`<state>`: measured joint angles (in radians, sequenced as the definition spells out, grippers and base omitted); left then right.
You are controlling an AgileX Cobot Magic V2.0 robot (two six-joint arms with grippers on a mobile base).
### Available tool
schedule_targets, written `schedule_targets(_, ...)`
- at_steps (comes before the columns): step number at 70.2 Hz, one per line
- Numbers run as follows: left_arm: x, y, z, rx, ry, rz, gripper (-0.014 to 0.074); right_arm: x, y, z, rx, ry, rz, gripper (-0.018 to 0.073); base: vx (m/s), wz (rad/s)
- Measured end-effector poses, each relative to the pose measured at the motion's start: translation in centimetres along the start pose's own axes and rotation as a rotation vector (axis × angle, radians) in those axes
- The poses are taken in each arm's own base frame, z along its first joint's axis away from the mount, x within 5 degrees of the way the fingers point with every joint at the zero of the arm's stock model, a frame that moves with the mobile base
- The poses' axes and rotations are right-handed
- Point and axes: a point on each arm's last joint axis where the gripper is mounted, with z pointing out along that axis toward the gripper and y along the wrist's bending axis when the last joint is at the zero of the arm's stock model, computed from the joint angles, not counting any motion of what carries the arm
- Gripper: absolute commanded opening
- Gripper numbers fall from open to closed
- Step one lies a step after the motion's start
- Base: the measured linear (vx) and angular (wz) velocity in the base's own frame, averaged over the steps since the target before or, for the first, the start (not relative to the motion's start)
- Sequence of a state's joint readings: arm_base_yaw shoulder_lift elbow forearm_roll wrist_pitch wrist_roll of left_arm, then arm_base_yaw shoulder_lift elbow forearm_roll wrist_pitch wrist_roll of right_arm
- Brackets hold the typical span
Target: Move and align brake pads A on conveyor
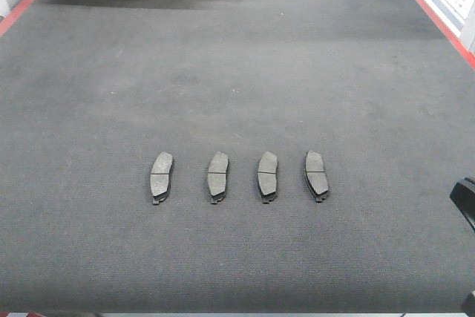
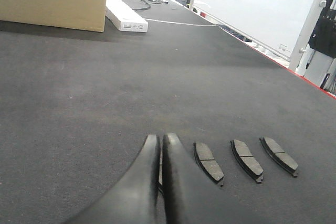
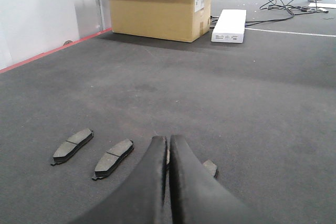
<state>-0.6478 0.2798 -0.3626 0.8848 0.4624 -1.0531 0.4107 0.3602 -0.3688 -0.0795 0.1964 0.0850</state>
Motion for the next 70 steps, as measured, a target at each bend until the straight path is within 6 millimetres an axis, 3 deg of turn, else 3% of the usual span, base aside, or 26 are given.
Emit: schedule_targets(70,0.69,0.08,0.15,-0.006,0.03,-0.013,-0.0006,0.0,0.0,0.0,0.0,0.0,0.0,-0.0006,0.0,0.0)
